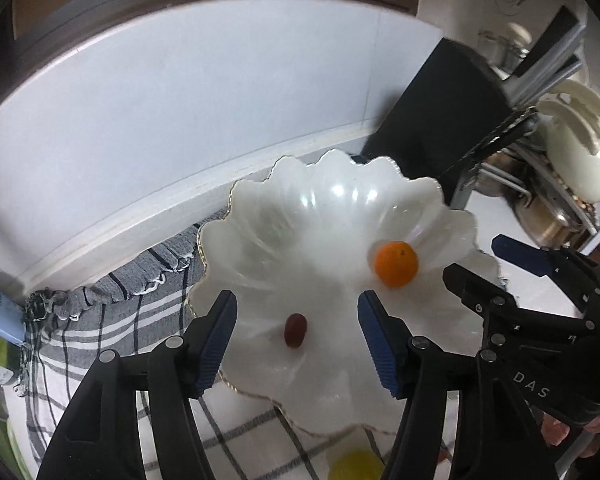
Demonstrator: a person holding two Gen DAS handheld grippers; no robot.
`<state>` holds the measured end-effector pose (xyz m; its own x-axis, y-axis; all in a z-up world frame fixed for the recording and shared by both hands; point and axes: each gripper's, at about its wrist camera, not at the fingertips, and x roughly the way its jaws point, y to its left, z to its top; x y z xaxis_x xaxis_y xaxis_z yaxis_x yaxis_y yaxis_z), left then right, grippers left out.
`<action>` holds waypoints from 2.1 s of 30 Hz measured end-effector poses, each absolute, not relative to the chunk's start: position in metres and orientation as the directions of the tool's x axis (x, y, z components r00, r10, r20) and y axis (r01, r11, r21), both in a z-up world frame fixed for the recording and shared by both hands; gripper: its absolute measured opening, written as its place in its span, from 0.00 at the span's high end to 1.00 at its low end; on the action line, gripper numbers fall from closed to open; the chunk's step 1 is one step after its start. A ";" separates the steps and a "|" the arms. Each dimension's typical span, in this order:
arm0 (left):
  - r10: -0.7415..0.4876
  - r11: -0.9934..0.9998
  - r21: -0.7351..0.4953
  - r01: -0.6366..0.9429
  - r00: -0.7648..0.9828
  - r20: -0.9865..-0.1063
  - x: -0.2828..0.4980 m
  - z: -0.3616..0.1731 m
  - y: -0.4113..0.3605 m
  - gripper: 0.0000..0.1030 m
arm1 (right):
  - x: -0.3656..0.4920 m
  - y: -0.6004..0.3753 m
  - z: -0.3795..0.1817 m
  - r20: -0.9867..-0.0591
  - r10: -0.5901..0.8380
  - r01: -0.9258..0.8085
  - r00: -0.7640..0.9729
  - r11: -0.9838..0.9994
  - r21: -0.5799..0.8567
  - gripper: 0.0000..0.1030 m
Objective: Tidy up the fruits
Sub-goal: 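Open the right tool to drop the orange while the left tool drops the date, then withdraw both open tools from the bowl back over the cloth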
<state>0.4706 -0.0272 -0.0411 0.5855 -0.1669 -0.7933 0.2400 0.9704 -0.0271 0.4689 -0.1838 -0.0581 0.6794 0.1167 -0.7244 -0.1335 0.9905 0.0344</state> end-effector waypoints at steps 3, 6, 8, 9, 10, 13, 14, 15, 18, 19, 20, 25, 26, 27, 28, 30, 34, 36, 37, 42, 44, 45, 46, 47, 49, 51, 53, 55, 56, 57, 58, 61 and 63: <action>-0.159 0.970 -0.008 0.241 0.611 -0.775 0.459 -0.031 -0.026 0.39 | 0.455 -0.185 -0.051 -0.714 0.112 -0.126 0.691 0.992 0.034 0.40; -0.161 0.970 -0.002 0.245 0.633 -0.757 0.446 -0.022 -0.025 0.38 | 0.440 -0.186 -0.044 -0.701 0.106 -0.118 0.706 0.993 0.032 0.40; -0.168 0.968 -0.001 0.252 0.644 -0.746 0.436 -0.017 -0.024 0.38 | 0.429 -0.186 -0.039 -0.689 0.100 -0.113 0.717 0.993 0.027 0.40; -0.171 0.966 0.005 0.258 0.654 -0.737 0.429 -0.014 -0.024 0.38 | 0.423 -0.186 -0.037 -0.683 0.099 -0.112 0.724 0.993 0.025 0.40; -0.171 0.966 0.009 0.260 0.662 -0.730 0.424 -0.012 -0.024 0.37 | 0.416 -0.185 -0.034 -0.675 0.097 -0.112 0.731 0.993 0.020 0.40; -0.185 0.964 0.004 0.266 0.681 -0.709 0.406 -0.005 -0.021 0.36 | 0.397 -0.184 -0.028 -0.652 0.087 -0.114 0.753 0.994 0.001 0.40; -0.187 0.964 0.005 0.268 0.686 -0.703 0.400 -0.003 -0.020 0.36 | 0.390 -0.184 -0.026 -0.645 0.083 -0.114 0.760 0.993 -0.007 0.40; -0.189 0.963 0.006 0.269 0.692 -0.697 0.395 -0.002 -0.020 0.36 | 0.383 -0.183 -0.023 -0.635 0.079 -0.113 0.768 0.993 -0.013 0.40; -0.196 0.961 0.010 0.275 0.710 -0.677 0.376 0.005 -0.017 0.36 | 0.359 -0.181 -0.015 -0.606 0.069 -0.113 0.792 0.993 -0.035 0.40; -0.199 0.960 0.011 0.279 0.714 -0.671 0.371 0.006 -0.017 0.35 | 0.353 -0.180 -0.013 -0.601 0.066 -0.112 0.797 0.993 -0.040 0.40; -0.204 0.959 0.013 0.284 0.718 -0.665 0.366 0.007 -0.017 0.35 | 0.349 -0.180 -0.012 -0.597 0.065 -0.112 0.800 0.993 -0.042 0.40; -0.220 0.951 0.028 0.307 0.739 -0.636 0.336 0.015 -0.018 0.34 | 0.320 -0.180 -0.004 -0.569 0.067 -0.115 0.819 0.992 -0.050 0.40; -0.224 0.949 0.033 0.315 0.741 -0.633 0.330 0.016 -0.018 0.33 | 0.313 -0.180 -0.003 -0.565 0.066 -0.115 0.822 0.992 -0.051 0.40; -0.221 0.949 0.037 0.313 0.745 -0.629 0.324 0.017 -0.018 0.33 | 0.309 -0.181 -0.003 -0.563 0.068 -0.116 0.823 0.992 -0.049 0.40; -0.216 0.951 0.040 0.308 0.750 -0.626 0.320 0.018 -0.018 0.33 | 0.304 -0.181 -0.002 -0.561 0.070 -0.117 0.825 0.992 -0.048 0.40; -0.214 0.951 0.045 0.307 0.755 -0.620 0.311 0.018 -0.018 0.33 | 0.293 -0.183 -0.002 -0.557 0.070 -0.114 0.828 0.992 -0.045 0.40; -0.226 0.952 0.025 0.307 0.752 -0.619 0.292 0.017 -0.015 0.33 | 0.277 -0.185 -0.006 -0.555 0.069 -0.109 0.829 0.993 -0.039 0.40; -0.215 0.954 0.036 0.298 0.761 -0.612 0.281 0.015 -0.014 0.33 | 0.269 -0.186 -0.011 -0.557 0.072 -0.110 0.827 0.993 -0.035 0.40; -0.210 0.954 0.043 0.296 0.765 -0.609 0.277 0.013 -0.015 0.33 | 0.266 -0.187 -0.013 -0.561 0.075 -0.113 0.825 0.993 -0.033 0.40; -0.199 0.954 0.064 0.294 0.776 -0.599 0.257 0.004 -0.018 0.33 | 0.254 -0.190 -0.025 -0.583 0.111 -0.131 0.805 0.991 0.007 0.40; -0.190 0.956 0.067 0.286 0.776 -0.601 0.250 0.000 -0.017 0.33 | 0.250 -0.191 -0.029 -0.591 0.127 -0.141 0.797 0.990 0.023 0.40; -0.189 0.956 0.069 0.286 0.776 -0.601 0.247 -0.003 -0.017 0.33 | 0.247 -0.192 -0.031 -0.594 0.132 -0.143 0.794 0.989 0.029 0.40; -0.186 0.957 0.069 0.283 0.776 -0.603 0.243 -0.007 -0.016 0.33 | 0.245 -0.192 -0.033 -0.595 0.134 -0.145 0.792 0.989 0.030 0.40; -0.183 0.957 0.071 0.282 0.774 -0.606 0.239 -0.010 -0.015 0.33 | 0.242 -0.192 -0.034 -0.594 0.134 -0.146 0.793 0.989 0.027 0.40; -0.179 0.955 0.080 0.284 0.772 -0.610 0.232 -0.018 -0.013 0.33 | 0.238 -0.192 -0.037 -0.592 0.124 -0.141 0.796 0.990 0.018 0.40; -0.169 0.955 0.090 0.282 0.771 -0.614 0.227 -0.025 -0.011 0.33 | 0.231 -0.191 -0.040 -0.587 0.112 -0.139 0.802 0.990 0.000 0.40; -0.164 0.955 0.096 0.281 0.767 -0.620 0.220 -0.033 -0.009 0.33 | 0.227 -0.189 -0.042 -0.583 0.098 -0.136 0.807 0.990 -0.022 0.40; -0.158 0.954 0.101 0.281 0.764 -0.625 0.215 -0.039 -0.009 0.33 | 0.224 -0.187 -0.045 -0.583 0.090 -0.140 0.808 0.989 -0.041 0.40; -0.153 0.955 0.105 0.278 0.763 -0.628 0.213 -0.042 -0.008 0.33 | 0.222 -0.185 -0.048 -0.585 0.087 -0.141 0.806 0.989 -0.048 0.40; -0.149 0.956 0.107 0.275 0.762 -0.630 0.211 -0.045 -0.008 0.33 | 0.220 -0.184 -0.050 -0.589 0.091 -0.148 0.803 0.988 -0.050 0.40; -0.146 0.957 0.107 0.272 0.762 -0.631 0.208 -0.048 -0.007 0.33 | 0.219 -0.184 -0.053 -0.593 0.093 -0.152 0.800 0.987 -0.050 0.40; -0.137 0.956 0.115 0.269 0.760 -0.636 0.203 -0.055 -0.007 0.33 | 0.215 -0.182 -0.061 -0.608 0.106 -0.162 0.787 0.986 -0.037 0.40; -0.128 0.954 0.129 0.272 0.754 -0.644 0.201 -0.062 -0.007 0.33 | 0.213 -0.182 -0.068 -0.617 0.099 -0.157 0.781 0.987 -0.040 0.40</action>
